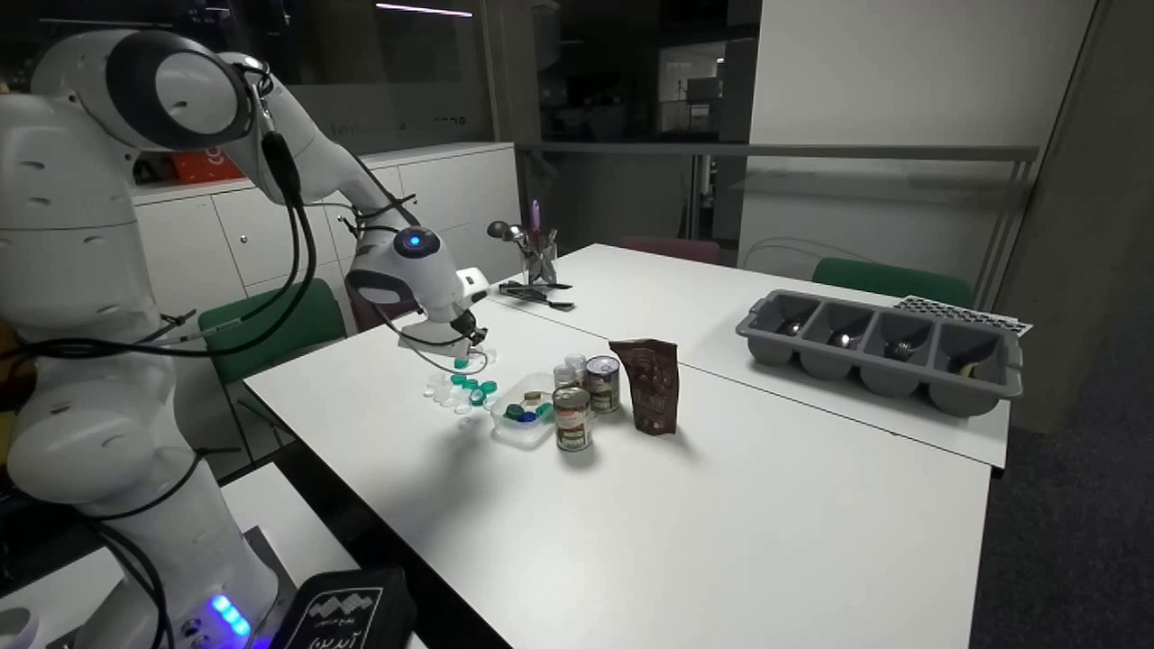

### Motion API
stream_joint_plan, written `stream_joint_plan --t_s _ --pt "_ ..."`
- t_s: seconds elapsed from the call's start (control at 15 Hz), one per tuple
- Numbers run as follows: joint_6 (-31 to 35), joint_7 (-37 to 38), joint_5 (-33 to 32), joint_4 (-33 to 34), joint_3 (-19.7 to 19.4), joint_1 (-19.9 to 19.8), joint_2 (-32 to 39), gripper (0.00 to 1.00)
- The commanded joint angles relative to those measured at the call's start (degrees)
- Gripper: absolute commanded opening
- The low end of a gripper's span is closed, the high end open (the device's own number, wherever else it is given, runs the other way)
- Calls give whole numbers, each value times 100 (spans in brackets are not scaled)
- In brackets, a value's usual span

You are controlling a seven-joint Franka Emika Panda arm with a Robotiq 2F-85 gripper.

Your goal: Put one of the clear discs on the table in the lunchbox

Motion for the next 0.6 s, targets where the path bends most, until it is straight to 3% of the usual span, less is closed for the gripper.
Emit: stream_joint_plan --t_s 0.0,0.27,0.53 --pt "-196 156 719 -102 -129 -298 -208 1" --pt "-219 3 1618 -60 -261 -512 -164 1" --pt "-272 -13 1729 168 -464 -640 172 1"
